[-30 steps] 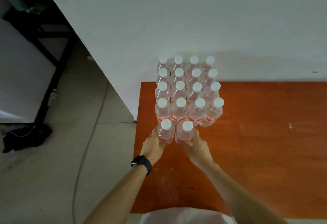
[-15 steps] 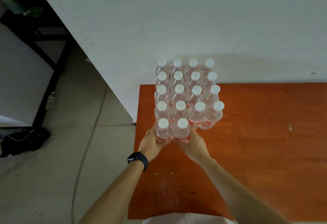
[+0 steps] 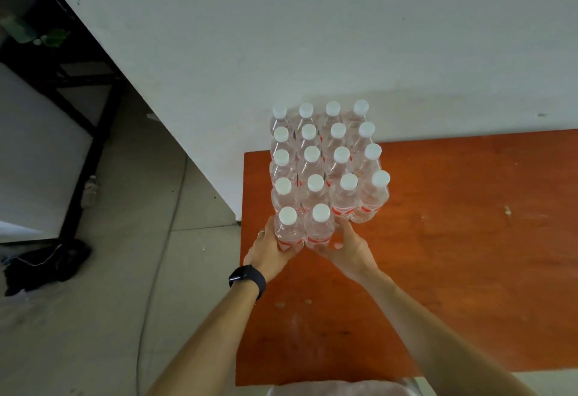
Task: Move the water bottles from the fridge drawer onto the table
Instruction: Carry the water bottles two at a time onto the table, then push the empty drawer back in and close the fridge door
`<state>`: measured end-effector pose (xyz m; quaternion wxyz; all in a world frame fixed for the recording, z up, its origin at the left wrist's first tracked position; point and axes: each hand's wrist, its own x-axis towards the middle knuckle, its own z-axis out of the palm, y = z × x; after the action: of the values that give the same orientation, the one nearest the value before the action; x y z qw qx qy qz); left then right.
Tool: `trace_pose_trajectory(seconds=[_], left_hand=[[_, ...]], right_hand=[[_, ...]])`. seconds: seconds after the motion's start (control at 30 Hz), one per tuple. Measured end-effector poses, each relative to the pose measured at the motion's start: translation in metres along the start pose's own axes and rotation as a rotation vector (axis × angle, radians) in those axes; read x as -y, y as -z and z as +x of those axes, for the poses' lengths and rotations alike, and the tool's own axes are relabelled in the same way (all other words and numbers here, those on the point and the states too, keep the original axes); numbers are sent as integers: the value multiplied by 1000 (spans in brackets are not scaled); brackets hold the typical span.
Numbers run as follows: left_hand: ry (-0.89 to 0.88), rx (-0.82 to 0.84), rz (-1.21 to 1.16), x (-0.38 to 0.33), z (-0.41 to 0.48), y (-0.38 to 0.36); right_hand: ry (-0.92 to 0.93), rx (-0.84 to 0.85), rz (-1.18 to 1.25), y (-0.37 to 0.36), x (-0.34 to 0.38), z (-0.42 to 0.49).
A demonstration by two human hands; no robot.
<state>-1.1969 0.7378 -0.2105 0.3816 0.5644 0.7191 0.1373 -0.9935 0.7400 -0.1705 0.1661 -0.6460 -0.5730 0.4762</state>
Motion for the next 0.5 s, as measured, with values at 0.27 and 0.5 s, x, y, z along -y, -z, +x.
trace_pose_trajectory(seconds=[0.27,0.5], left_hand=[[208,175,258,-21,-43,-9],[-244,222,550,-137,-84,-77]], right_hand=[[-44,-9,-168,41,-30,-47],[-44,-32,-394,129,-89,-140]])
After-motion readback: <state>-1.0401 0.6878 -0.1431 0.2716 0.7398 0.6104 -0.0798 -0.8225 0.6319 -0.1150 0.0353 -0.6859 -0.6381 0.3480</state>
